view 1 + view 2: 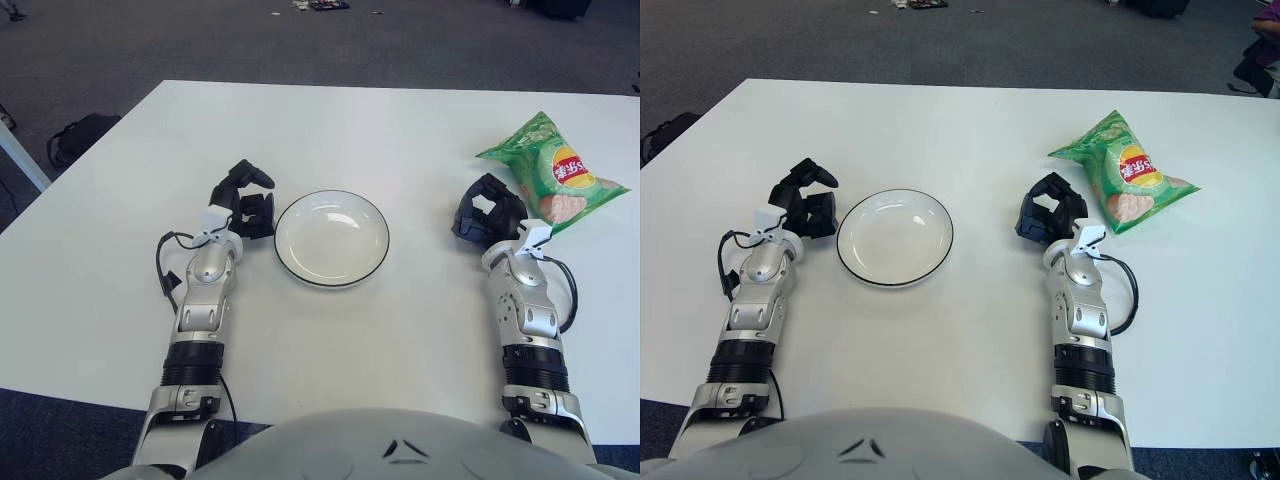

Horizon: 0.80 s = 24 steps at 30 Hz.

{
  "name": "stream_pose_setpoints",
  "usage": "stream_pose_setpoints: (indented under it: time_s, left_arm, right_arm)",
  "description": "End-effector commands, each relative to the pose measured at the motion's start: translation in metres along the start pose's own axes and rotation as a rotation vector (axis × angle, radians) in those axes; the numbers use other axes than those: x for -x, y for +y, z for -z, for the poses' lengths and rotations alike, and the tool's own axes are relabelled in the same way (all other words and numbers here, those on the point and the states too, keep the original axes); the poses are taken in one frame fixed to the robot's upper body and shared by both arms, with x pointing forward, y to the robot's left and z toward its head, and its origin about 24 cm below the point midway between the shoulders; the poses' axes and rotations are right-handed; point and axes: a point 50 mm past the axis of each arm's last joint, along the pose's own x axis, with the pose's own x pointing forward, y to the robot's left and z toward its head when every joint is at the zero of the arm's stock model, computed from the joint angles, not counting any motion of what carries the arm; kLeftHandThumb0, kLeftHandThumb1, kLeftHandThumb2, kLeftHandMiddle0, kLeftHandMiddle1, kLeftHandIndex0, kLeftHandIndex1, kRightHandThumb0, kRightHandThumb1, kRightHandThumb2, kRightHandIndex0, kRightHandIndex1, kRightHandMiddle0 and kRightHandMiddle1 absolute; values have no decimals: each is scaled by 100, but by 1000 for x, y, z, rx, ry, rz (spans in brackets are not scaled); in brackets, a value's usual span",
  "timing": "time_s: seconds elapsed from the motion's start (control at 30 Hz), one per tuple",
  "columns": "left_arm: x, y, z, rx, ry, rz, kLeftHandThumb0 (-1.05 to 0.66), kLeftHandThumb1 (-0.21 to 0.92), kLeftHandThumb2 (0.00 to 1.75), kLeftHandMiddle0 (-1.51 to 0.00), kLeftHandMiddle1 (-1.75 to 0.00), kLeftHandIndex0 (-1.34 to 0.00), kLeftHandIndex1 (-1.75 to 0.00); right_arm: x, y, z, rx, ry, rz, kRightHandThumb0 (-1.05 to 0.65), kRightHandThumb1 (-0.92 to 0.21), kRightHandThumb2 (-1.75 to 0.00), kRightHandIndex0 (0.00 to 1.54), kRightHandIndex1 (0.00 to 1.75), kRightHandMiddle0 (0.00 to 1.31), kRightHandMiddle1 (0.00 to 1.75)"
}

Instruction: Put the snack into the plate.

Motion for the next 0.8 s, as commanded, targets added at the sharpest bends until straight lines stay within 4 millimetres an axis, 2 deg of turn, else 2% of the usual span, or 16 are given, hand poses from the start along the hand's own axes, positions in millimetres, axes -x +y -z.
stream_pose_setpoints:
  time_s: [0.0,0.33,0.6,0.77]
  left_arm:
    - [27,7,37,4,152,-18,-46,37,125,-130,-175,-57,-175]
    - [26,7,37,2,147,-21,-46,38,124,-130,-175,-56,-175]
    - [25,5,38,7,142,-21,-46,37,125,-130,-175,-56,-175]
    - [24,4,38,16,141,-24,-46,37,125,-130,-175,-57,-175]
  right_arm:
    - [20,-11,40,6,162,39,-52,-23,-143,124,175,69,175]
    - [19,-11,40,42,142,45,-52,-23,-142,125,175,69,175]
    - [23,-9,41,212,-1,60,-52,-23,-142,126,175,69,175]
    - [27,-7,40,457,-136,98,-50,-27,-138,126,175,65,175]
